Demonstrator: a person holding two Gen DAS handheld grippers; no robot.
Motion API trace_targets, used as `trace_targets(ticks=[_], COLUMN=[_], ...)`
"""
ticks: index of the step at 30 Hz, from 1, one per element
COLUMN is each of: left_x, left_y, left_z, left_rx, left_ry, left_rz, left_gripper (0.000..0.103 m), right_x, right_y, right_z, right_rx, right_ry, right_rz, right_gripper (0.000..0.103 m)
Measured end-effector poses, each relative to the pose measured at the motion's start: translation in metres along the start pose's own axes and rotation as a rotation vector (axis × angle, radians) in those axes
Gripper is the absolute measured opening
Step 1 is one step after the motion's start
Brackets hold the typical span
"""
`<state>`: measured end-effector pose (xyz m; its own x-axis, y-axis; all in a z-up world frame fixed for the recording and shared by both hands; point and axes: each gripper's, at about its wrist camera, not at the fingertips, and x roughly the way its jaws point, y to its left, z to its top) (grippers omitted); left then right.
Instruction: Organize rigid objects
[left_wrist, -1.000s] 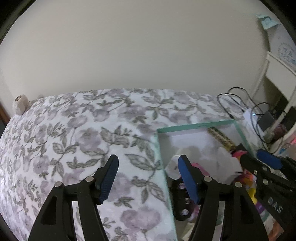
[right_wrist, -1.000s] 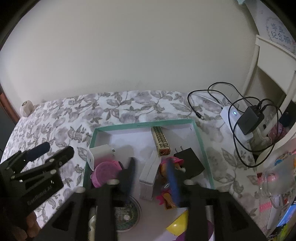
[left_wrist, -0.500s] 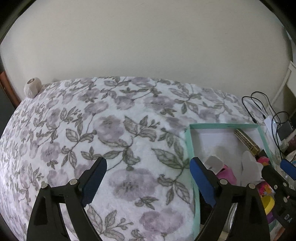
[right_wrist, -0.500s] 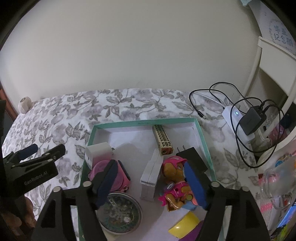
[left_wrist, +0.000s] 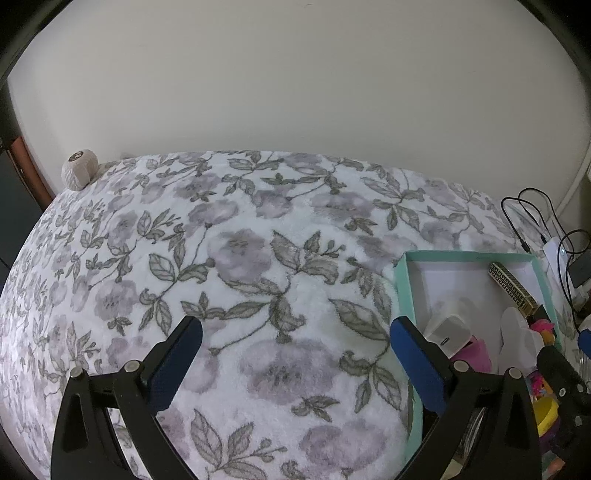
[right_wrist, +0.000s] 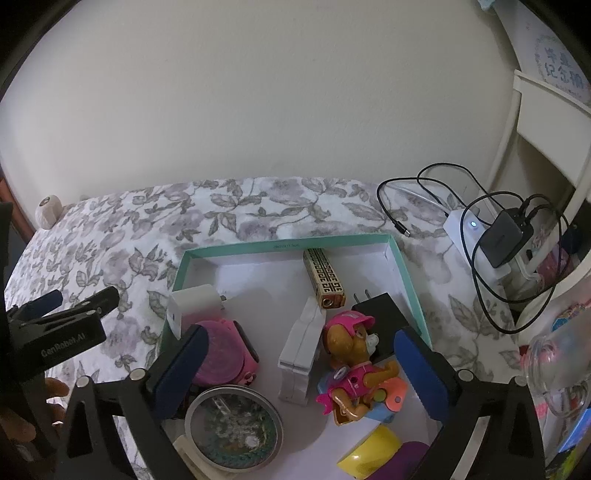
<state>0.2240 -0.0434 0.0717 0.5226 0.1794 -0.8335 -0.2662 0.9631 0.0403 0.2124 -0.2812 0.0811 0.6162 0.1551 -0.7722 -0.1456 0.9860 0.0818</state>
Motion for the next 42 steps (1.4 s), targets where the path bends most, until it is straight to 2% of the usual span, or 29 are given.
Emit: trace_targets(ticks=[9,16,20,30,42], left_x=[-0.015,-0.056,-0.083,-0.123,-0.121], left_y=[0.008,0.022,0.031,0.061,0.082], left_z=[-0.001,0.002,-0.007,-0.060,-0.133], left_rx=[0.019,0.048,0.088,0.109,0.128], left_ry=[-0.026,-0.091,-0.126,-0.166,-0.104], left_rz=[0.005,0.035,0.061,0.032,-0.027], left_gripper=[0.101,0.102,0.101,0.102,0.102], right_x=[-0.005,-0.038,-0.059,-0.100,-0.110], right_y=[0.002,0.011,0.019,0.038,0.044], right_z=[-0.006,-0.015,-0.026,-0.061,-0.126], right_rx=[0.012,0.008,0.000,-0.034,-0.054], right_ry=[0.010,-0.018,-0.030,-0.066,-0.031], right_rz=[0.009,0.015,0.027,0.029,0.025], right_gripper=[0.102,0.102,0.102,0.102,0.102])
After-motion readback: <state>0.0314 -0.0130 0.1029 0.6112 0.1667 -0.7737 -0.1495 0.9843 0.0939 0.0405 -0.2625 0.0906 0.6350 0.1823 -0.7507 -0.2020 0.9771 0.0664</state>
